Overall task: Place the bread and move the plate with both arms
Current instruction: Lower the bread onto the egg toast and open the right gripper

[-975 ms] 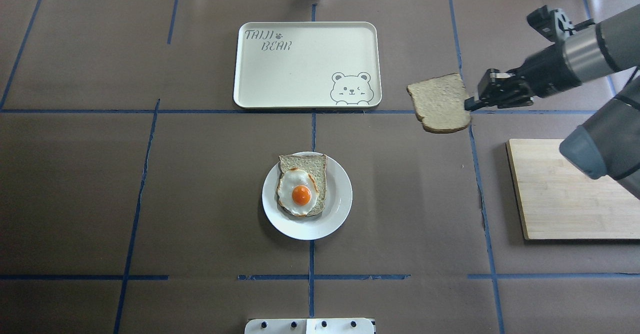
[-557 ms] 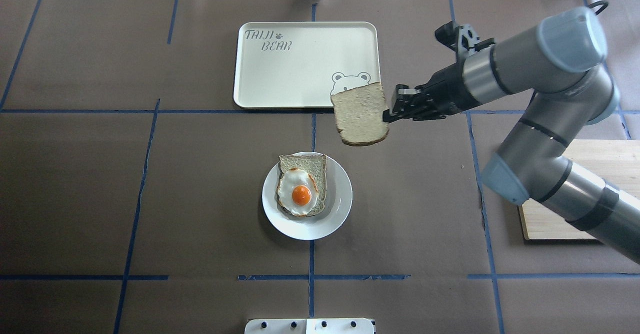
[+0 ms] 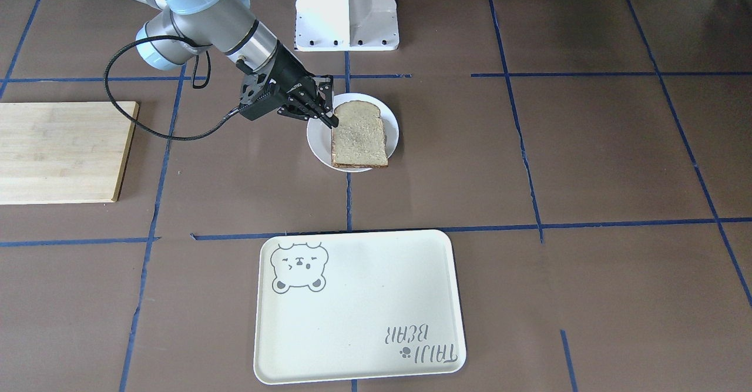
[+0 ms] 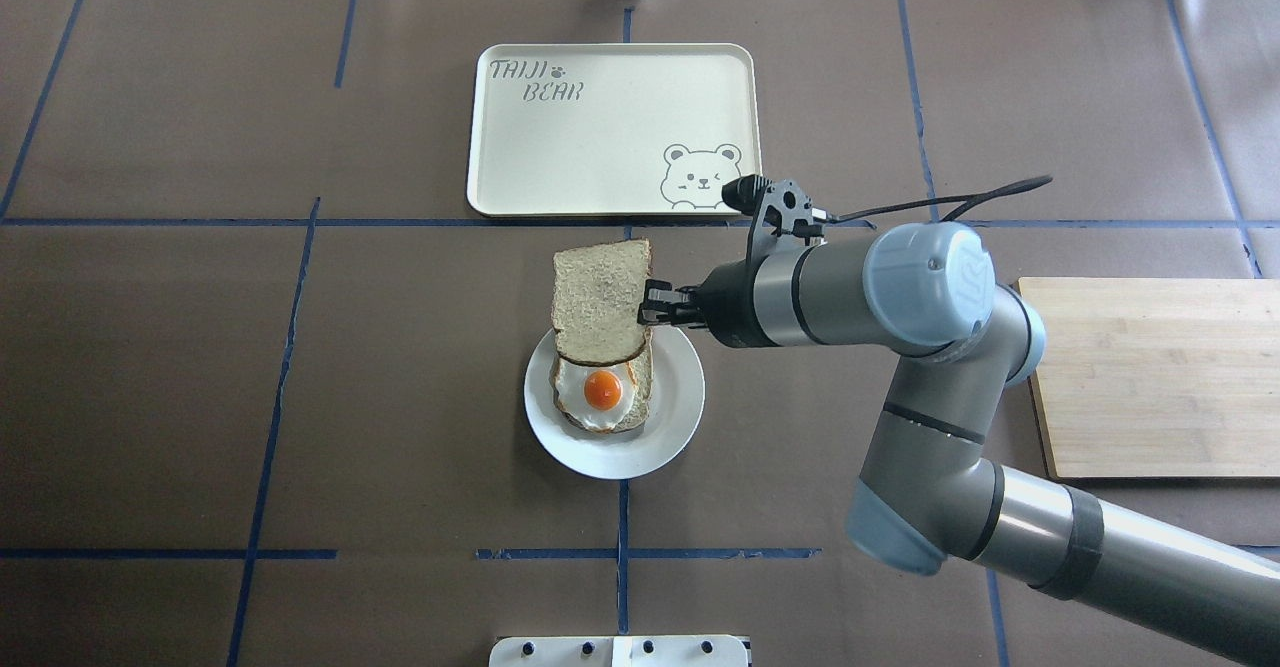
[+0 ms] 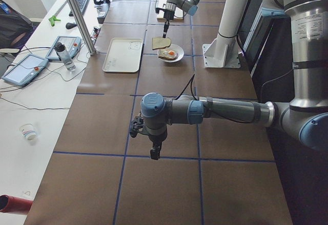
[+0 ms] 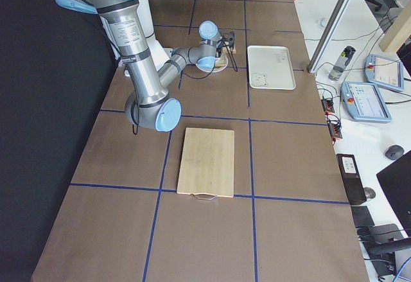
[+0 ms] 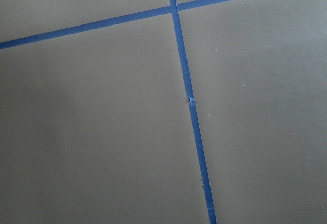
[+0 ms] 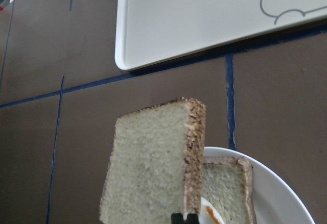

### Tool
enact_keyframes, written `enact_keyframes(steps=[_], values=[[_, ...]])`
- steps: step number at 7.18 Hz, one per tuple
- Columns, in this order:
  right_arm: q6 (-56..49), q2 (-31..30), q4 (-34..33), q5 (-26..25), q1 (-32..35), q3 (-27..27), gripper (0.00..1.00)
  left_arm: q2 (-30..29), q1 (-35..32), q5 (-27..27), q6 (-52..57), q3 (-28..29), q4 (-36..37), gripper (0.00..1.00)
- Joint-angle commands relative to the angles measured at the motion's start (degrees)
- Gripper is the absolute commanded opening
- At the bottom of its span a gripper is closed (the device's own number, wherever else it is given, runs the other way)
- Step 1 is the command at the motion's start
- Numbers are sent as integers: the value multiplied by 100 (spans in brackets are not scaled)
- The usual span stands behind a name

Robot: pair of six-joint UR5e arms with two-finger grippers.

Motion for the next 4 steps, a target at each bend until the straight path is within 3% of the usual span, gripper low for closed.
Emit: enact_keyframes(steps=[1, 4], values=[[92, -10, 16, -470, -420, -182, 0, 0, 0, 0, 0, 8, 1, 100], [110, -54, 16, -690, -588, -253, 0, 0, 0, 0, 0, 8, 1, 100]])
